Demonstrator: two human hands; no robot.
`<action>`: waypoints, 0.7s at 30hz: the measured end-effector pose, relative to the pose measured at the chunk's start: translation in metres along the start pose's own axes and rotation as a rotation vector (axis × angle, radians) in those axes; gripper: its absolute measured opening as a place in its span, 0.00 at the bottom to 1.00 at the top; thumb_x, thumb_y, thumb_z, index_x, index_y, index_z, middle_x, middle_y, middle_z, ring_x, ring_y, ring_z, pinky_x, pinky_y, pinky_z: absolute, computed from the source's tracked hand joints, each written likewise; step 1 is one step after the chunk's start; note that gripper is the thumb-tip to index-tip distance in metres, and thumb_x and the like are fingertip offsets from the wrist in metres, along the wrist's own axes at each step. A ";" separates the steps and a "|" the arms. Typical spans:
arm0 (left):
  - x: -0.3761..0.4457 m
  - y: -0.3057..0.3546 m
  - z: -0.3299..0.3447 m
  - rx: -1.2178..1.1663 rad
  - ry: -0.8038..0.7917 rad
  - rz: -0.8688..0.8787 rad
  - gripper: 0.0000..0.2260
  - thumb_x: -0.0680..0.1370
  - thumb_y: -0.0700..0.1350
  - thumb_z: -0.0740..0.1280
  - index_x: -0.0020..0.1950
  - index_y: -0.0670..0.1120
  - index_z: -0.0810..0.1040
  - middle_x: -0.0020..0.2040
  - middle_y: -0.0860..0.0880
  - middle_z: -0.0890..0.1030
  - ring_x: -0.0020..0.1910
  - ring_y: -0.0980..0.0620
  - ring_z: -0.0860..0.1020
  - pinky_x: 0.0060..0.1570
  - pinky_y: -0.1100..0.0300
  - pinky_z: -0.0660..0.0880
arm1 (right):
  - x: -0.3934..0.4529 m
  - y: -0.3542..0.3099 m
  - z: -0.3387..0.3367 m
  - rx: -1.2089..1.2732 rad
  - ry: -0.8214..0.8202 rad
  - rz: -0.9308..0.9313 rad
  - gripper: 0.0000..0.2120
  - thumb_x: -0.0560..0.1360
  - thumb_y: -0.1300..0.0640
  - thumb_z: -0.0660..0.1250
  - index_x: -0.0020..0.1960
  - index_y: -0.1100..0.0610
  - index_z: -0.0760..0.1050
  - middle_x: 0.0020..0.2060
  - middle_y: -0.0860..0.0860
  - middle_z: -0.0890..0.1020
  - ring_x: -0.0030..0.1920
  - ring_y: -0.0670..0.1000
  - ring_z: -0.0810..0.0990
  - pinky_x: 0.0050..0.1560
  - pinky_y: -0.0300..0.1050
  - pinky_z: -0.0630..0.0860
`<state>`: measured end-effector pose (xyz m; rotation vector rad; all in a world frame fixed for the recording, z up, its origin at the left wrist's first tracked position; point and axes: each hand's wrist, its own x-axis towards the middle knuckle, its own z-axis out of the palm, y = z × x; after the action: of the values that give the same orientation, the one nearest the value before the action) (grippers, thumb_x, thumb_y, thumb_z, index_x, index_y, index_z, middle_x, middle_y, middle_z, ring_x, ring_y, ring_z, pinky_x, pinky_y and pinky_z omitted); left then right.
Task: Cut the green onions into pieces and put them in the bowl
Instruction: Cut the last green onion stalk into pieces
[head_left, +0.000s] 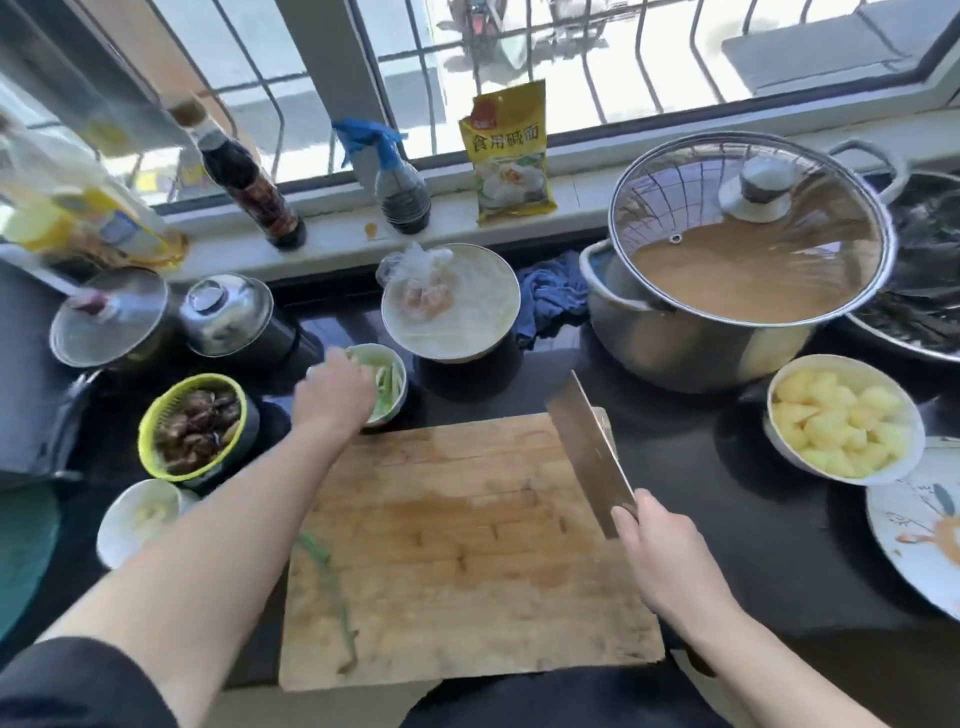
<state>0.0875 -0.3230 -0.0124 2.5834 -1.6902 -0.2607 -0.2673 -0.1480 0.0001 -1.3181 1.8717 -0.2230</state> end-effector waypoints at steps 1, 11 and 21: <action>0.019 -0.010 -0.005 0.013 -0.036 -0.056 0.16 0.78 0.49 0.58 0.59 0.39 0.71 0.58 0.33 0.78 0.55 0.32 0.76 0.50 0.46 0.71 | -0.001 -0.006 0.007 -0.001 0.007 -0.001 0.14 0.83 0.49 0.55 0.41 0.51 0.66 0.35 0.52 0.79 0.36 0.54 0.77 0.35 0.51 0.72; -0.011 -0.055 -0.045 -0.160 -0.233 0.024 0.18 0.74 0.56 0.59 0.56 0.46 0.78 0.52 0.47 0.80 0.50 0.43 0.76 0.47 0.52 0.70 | -0.012 -0.038 0.042 -0.004 0.048 -0.057 0.14 0.82 0.48 0.57 0.38 0.48 0.66 0.29 0.49 0.78 0.31 0.52 0.75 0.30 0.48 0.70; -0.161 -0.116 0.038 -0.154 -0.314 -0.470 0.22 0.79 0.61 0.56 0.61 0.44 0.72 0.59 0.43 0.78 0.56 0.38 0.77 0.49 0.48 0.70 | -0.030 -0.033 0.062 -0.091 -0.066 -0.068 0.13 0.81 0.46 0.56 0.40 0.51 0.68 0.31 0.50 0.79 0.31 0.55 0.76 0.33 0.50 0.74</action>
<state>0.1230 -0.1270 -0.0462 2.8949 -1.0382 -0.8150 -0.1973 -0.1182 -0.0065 -1.4348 1.8015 -0.1288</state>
